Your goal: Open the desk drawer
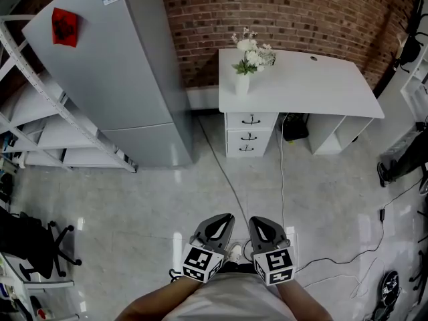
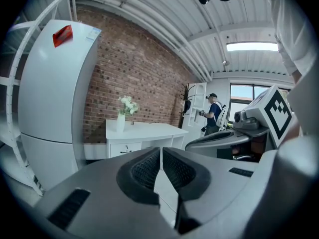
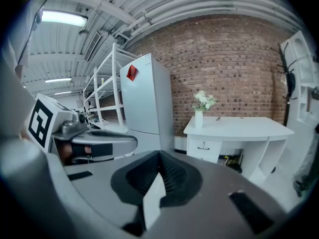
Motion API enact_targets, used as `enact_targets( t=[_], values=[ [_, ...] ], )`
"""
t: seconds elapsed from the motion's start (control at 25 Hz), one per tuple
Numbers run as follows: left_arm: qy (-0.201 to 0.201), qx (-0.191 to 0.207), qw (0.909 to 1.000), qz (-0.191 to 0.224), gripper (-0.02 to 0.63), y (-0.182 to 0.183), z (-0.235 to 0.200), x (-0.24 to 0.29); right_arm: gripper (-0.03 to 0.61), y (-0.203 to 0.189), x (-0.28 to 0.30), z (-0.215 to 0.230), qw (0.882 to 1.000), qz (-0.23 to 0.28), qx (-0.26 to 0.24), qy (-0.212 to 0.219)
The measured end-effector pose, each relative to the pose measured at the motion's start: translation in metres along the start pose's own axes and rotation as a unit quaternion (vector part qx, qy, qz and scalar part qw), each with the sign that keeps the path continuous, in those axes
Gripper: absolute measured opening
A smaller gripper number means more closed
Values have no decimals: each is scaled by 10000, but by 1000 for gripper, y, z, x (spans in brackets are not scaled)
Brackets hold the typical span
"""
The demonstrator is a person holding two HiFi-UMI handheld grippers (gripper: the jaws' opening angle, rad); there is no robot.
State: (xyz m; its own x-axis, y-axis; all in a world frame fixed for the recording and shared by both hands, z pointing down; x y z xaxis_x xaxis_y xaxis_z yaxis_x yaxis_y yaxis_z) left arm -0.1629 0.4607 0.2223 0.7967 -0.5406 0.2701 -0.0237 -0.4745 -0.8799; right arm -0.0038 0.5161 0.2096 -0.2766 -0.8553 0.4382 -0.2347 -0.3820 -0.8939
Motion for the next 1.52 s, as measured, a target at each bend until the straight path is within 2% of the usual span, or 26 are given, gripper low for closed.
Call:
enact_targets(
  t=[0.24, 0.52, 0.72, 1.08, 1.52],
  values=[
    [140, 57, 9999, 19, 21, 3, 2, 14, 15, -7, 3, 27, 9998, 60, 187, -67],
    [336, 153, 9993, 29, 21, 1, 7, 20, 15, -21, 12, 31, 9991, 74, 323, 247],
    [460, 76, 9989, 51, 21, 2, 2, 23, 15, -19, 15, 32, 9989, 101, 259, 370],
    [286, 40, 9995, 91, 21, 7, 1, 47, 15, -24, 13, 40, 9992, -18, 212, 341],
    [158, -85, 9998, -19, 21, 18, -28, 93, 15, -27, 44, 73, 9988, -275, 381, 113]
  ],
)
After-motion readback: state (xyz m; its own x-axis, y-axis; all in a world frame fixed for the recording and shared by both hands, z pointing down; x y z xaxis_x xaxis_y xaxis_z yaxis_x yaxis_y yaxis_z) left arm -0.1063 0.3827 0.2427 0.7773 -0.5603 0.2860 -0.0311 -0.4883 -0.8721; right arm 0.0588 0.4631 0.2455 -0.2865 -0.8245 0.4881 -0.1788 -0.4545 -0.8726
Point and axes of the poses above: the fingertips, and each gripper's own axes: x forward along the fingers, z to its right, y out of its top, the point moved 10 cm from there along -x, backward along the fingers, and after that the axes turned 12 degrees about -x, right-handed, at the moved point
